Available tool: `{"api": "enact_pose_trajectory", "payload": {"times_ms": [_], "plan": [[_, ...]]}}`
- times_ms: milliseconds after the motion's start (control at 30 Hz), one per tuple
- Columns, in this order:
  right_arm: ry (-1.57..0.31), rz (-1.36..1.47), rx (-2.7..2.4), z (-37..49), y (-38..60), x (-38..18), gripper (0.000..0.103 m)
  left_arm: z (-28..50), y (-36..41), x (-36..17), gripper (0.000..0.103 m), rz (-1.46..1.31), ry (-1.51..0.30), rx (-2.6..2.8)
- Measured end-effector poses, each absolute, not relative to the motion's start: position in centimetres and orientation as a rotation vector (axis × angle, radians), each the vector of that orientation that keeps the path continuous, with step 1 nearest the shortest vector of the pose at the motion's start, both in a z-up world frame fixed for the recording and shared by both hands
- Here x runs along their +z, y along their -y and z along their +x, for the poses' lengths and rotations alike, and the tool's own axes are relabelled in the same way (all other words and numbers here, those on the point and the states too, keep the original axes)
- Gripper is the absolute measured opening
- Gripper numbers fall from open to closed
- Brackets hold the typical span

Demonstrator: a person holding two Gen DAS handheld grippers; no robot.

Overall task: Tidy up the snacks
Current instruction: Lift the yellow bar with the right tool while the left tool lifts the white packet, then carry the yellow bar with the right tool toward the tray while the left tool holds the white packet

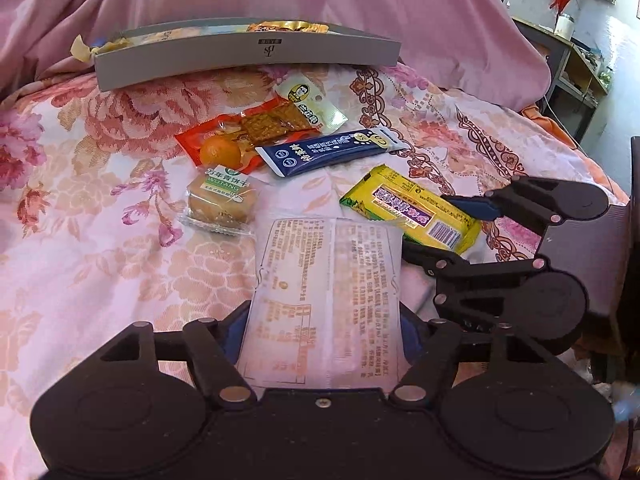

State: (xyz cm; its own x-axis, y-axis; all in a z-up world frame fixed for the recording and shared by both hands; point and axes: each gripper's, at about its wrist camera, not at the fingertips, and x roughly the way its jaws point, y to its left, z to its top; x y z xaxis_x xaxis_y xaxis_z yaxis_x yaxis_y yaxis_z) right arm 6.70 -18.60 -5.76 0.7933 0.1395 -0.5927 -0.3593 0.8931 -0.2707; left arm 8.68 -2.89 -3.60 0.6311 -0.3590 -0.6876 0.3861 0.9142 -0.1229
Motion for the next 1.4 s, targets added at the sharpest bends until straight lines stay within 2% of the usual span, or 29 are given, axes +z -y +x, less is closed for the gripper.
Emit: {"api": "enact_pose_trajectory", "payload": {"times_ms": [400, 533, 767, 867, 933, 1000, 1067, 1133, 1400], "plan": [[-0.435, -0.739, 0.23, 5.0, 17.1, -6.7, 0.052, 8.3, 2.9, -3.6, 0.072, 0.018, -0.758, -0.407], [-0.453, -0.786, 0.224, 5.3, 17.2, -7.2, 0.052, 8.3, 2.8, -3.6, 0.072, 0.013, -0.764, -0.409], [-0.529, -0.681, 0.268, 7.4, 18.0, -6.7, 0.056, 8.3, 2.7, -3.7, 0.072, -0.003, -0.756, -0.406], [-0.571, -0.594, 0.287, 8.8, 18.8, -6.5, 0.06, 8.2, 2.7, -3.8, 0.072, -0.003, -0.747, -0.405], [-0.628, -0.463, 0.286, 10.0, 19.9, -6.1, 0.067, 8.2, 2.7, -3.9, 0.072, 0.0, -0.743, -0.404], [-0.708, -0.278, 0.293, 11.4, 21.8, -5.8, 0.068, 8.2, 2.7, -3.9, 0.072, 0.001, -0.742, -0.403], [-0.756, -0.141, 0.308, 12.5, 23.2, -5.9, 0.066, 8.2, 2.7, -3.9, 0.072, -0.002, -0.742, -0.403], [-0.738, -0.164, 0.328, 12.1, 23.2, -6.0, 0.053, 8.2, 2.6, -3.9, 0.072, -0.008, -0.742, -0.403], [-0.692, -0.184, 0.324, 9.3, 22.2, -6.1, 0.052, 8.1, 2.5, -3.8, 0.072, -0.037, -0.734, -0.402]]}}
